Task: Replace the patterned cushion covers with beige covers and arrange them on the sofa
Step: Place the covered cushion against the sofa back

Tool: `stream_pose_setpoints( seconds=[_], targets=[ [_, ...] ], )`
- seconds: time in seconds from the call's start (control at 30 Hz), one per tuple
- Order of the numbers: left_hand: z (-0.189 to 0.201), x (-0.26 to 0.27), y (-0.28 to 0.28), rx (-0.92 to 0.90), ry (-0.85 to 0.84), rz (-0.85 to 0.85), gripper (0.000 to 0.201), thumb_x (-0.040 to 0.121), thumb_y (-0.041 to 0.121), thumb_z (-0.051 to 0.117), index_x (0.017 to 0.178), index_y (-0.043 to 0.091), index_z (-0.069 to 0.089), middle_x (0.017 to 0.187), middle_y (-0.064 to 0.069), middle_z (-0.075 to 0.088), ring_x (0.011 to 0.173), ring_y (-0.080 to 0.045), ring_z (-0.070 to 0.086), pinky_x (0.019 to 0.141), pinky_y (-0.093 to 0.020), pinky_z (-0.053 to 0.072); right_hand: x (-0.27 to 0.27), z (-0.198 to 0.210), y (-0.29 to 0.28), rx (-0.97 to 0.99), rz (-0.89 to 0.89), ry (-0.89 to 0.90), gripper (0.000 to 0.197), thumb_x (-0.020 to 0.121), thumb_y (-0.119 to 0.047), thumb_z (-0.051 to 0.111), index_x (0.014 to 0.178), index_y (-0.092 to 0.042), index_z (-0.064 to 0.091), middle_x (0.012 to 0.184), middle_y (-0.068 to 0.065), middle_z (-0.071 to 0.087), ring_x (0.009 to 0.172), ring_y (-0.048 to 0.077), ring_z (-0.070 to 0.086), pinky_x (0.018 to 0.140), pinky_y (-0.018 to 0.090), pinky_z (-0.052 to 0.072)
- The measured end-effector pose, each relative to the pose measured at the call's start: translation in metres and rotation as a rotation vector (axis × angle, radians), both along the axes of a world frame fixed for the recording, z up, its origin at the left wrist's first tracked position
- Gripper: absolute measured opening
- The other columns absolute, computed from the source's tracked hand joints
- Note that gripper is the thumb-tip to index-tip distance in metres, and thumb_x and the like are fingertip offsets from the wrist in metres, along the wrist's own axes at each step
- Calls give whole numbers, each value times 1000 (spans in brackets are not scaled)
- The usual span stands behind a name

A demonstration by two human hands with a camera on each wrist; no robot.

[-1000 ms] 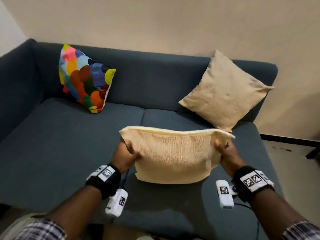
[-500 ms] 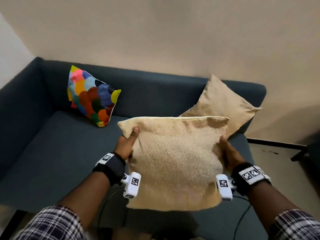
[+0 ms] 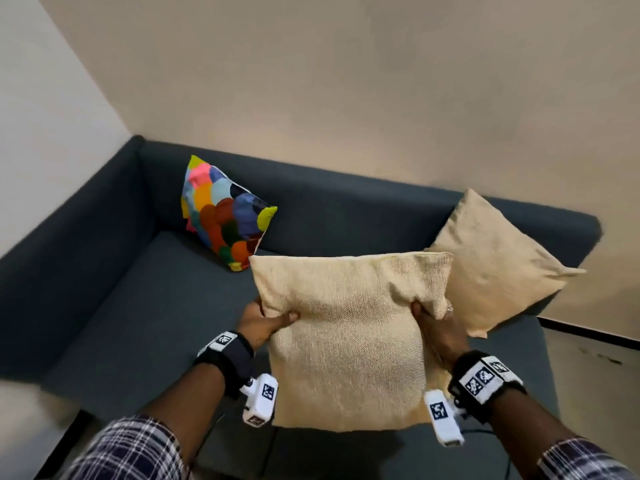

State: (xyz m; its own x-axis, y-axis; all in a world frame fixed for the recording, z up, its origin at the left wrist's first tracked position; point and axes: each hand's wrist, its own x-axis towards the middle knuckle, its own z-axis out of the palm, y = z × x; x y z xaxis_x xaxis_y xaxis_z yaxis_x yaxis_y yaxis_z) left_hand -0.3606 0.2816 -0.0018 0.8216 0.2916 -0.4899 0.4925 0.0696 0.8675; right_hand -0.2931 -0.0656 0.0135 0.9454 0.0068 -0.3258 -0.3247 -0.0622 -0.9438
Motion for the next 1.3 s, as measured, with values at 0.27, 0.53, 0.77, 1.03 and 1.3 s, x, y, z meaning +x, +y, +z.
stream_pose_setpoints(
  seconds=[0.27, 0.53, 0.77, 1.03, 1.3],
  targets=[
    [-46, 102, 47, -167, 33, 172, 26, 92, 17, 71, 117, 12, 67, 112, -10, 75, 112, -34, 68, 98, -51, 53, 150, -32, 77, -386, 54, -94, 33, 83, -33, 81, 112, -17, 74, 103, 0, 76, 100, 21, 71, 87, 35, 53],
    [-133, 197, 103, -390, 231, 308, 31, 100, 41, 57, 130, 37, 53, 122, -2, 66, 114, -33, 61, 92, -65, 49, 281, -68, 171, -714, 110, -194, 40, 84, -53, 74, 111, -25, 67, 104, 2, 74, 101, 31, 67, 83, 38, 53],
    [-187, 240, 108, -472, 360, 418, 23, 105, 27, 49, 127, 19, 54, 130, -14, 61, 119, -36, 57, 95, -53, 49, 329, -107, 200, -798, 149, -200, 53, 75, -69, 65, 111, -30, 63, 102, -3, 74, 99, 32, 67, 88, 50, 54],
    [-214, 284, 119, -476, 380, 330, 33, 105, 36, 47, 137, 31, 48, 135, -8, 59, 123, -37, 56, 97, -54, 49, 348, -127, 196, -842, 42, -190, 68, 70, -80, 53, 111, -27, 62, 98, -2, 74, 98, 32, 67, 88, 50, 53],
    [-215, 305, 100, 121, 246, 236, 69, 94, 22, 63, 152, 30, 26, 152, -18, 41, 128, -41, 51, 105, -47, 44, 351, -127, 189, -873, -203, -161, 45, 83, -62, 67, 112, -28, 60, 113, 0, 68, 110, 30, 61, 96, 51, 44]
  ],
)
